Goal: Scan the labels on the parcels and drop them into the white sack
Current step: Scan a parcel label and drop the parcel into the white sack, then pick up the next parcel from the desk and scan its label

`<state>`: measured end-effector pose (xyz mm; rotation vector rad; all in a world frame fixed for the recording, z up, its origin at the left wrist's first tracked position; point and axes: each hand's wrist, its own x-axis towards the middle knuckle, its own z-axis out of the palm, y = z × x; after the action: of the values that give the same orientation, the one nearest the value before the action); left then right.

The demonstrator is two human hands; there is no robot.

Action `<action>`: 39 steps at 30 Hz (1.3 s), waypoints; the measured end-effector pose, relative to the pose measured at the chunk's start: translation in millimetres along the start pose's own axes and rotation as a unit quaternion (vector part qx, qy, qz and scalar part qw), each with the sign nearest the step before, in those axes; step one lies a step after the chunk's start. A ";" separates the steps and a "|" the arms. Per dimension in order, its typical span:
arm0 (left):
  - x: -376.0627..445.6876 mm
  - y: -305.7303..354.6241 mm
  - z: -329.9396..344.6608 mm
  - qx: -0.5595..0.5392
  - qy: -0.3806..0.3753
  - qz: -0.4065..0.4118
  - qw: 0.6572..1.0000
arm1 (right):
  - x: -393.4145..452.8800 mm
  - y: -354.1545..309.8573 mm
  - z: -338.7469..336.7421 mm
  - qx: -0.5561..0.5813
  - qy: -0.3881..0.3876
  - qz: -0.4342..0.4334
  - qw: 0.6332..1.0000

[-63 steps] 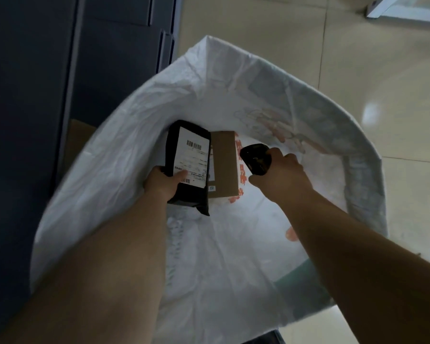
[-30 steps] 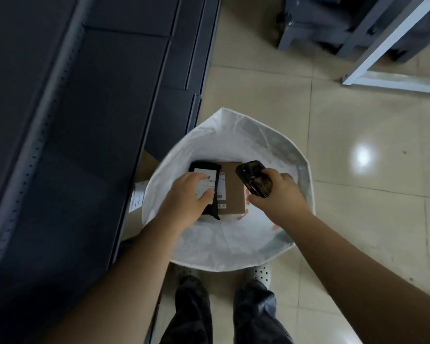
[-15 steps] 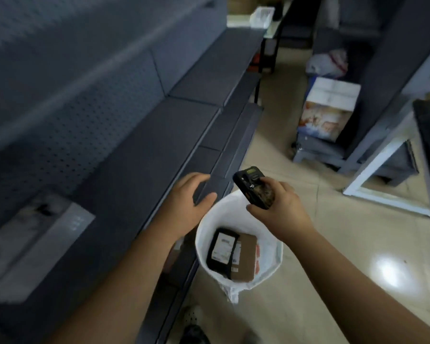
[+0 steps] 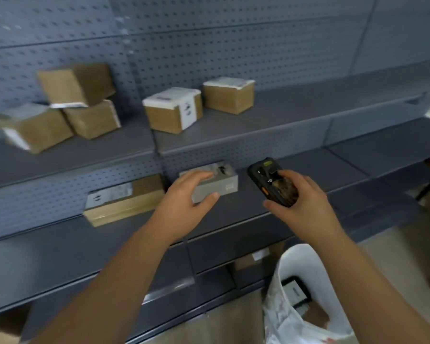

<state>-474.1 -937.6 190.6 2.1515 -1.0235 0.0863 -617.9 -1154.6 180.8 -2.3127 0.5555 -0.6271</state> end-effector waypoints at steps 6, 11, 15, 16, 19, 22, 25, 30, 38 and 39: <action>-120.8 -46.7 -105.3 0.029 0.079 -0.070 0.994 | -54.2 -110.2 76.2 0.061 -0.083 -0.079 0.991; -273.3 -99.9 -209.4 0.061 0.136 -0.160 0.976 | -141.1 -229.4 171.9 0.103 -0.155 -0.135 0.973; -398.9 -128.9 -290.4 0.102 0.208 -0.242 0.942 | -206.3 -329.6 239.7 0.127 -0.221 -0.189 0.948; -427.0 -133.9 -308.6 0.107 0.220 -0.265 0.933 | -220.8 -352.6 254.7 0.127 -0.235 -0.203 0.942; -503.8 -145.8 -359.0 0.130 0.255 -0.318 0.904 | -262.0 -415.2 298.2 0.135 -0.281 -0.242 0.919; -563.0 -156.9 -400.8 0.143 0.291 -0.354 0.877 | -293.9 -472.0 341.3 0.141 -0.326 -0.290 0.889; -614.5 -172.5 -433.2 0.148 0.318 -0.407 0.844 | -321.2 -526.5 392.0 0.138 -0.374 -0.333 0.855; -690.7 -213.1 -490.5 0.191 0.368 -0.493 0.765 | -373.5 -617.9 496.5 0.169 -0.424 -0.392 0.799; -736.0 -267.8 -608.2 0.251 0.419 -0.546 0.681 | -416.6 -766.3 625.7 0.212 -0.470 -0.490 0.703; -739.4 -275.4 -621.9 0.259 0.418 -0.552 0.673 | -421.1 -784.0 638.4 0.217 -0.472 -0.501 0.692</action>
<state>-637.1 53.4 217.8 2.4008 0.9916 0.7548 -419.7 -77.4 184.3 -1.9211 -1.2785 0.0961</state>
